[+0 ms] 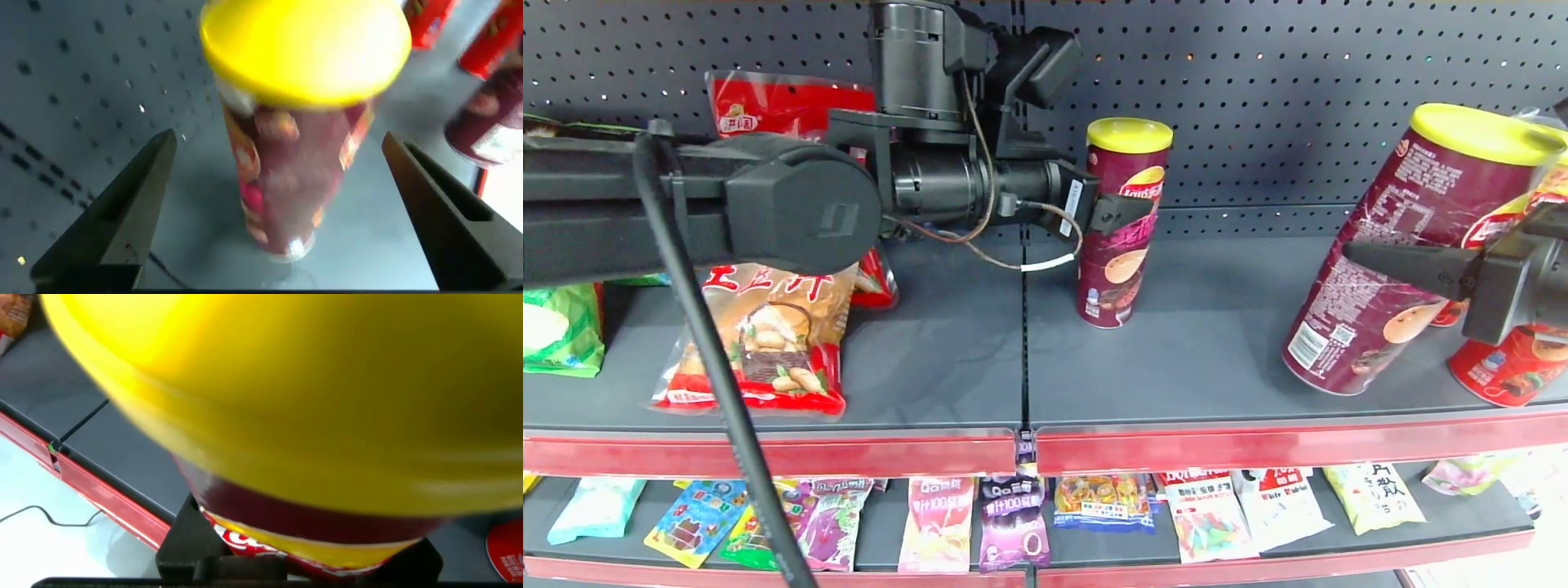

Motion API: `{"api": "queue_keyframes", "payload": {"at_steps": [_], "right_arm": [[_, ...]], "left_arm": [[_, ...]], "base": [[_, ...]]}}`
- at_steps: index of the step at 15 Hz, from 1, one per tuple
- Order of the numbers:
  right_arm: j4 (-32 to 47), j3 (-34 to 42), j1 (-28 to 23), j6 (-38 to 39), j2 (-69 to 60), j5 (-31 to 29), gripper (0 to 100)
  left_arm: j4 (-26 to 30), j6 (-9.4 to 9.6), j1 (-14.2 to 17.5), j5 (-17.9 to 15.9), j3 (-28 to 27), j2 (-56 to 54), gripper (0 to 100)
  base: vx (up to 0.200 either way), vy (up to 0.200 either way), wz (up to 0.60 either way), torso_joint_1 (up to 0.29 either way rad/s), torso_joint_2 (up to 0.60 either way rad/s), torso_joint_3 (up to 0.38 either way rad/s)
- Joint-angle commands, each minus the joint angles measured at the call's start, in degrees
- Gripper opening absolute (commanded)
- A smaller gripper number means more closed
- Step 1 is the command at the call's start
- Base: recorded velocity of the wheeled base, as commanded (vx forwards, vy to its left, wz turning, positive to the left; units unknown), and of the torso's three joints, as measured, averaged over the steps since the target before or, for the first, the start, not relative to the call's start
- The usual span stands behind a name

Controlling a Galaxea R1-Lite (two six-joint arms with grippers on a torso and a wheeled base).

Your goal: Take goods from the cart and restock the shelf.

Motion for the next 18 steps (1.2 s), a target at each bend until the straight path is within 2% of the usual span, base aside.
{"api": "queue_keyframes", "payload": {"at_steps": [1,7,8,13,15,17,18], "right_arm": [[-0.04,-0.03,0.04,-0.01,-0.23,0.01,0],[-0.04,-0.03,0.04,0.07,-0.32,0.01,0],[-0.04,-0.03,0.04,0.07,-0.32,0.01,0],[-0.04,-0.03,0.04,-0.01,-0.40,0.01,0],[-0.04,-0.03,0.04,-0.01,-0.49,0.01,0],[-0.04,0.06,0.04,-0.01,-0.67,0.01,0],[-0.04,0.15,0.04,0.07,-0.67,0.01,0]], "left_arm": [[0.03,-0.08,-1.00,0.43,-2.55,2.38,100],[-0.06,0.01,-1.88,1.31,-3.17,4.23,100],[-0.06,0.01,-1.97,1.05,-3.17,4.23,0],[-0.06,0.28,-2.06,0.87,-1.32,3.08,0],[-0.06,0.19,-2.15,-1.77,2.02,0.18,0],[-0.06,0.45,-1.97,-8.97,8.78,-5.35,0],[-0.06,0.63,-1.88,-10.29,10.10,-6.32,0]], "base": [[0.000,0.000,0.00,0.000,0.00,0.000],[0.000,0.000,0.00,0.000,0.00,0.000],[0.000,0.000,0.00,0.000,0.00,0.000],[0.000,0.000,0.00,0.000,0.00,0.000],[0.000,0.000,0.00,0.000,0.00,0.000],[0.000,0.000,0.00,0.000,0.00,0.000],[0.000,0.000,0.00,0.000,0.00,0.000]]}}
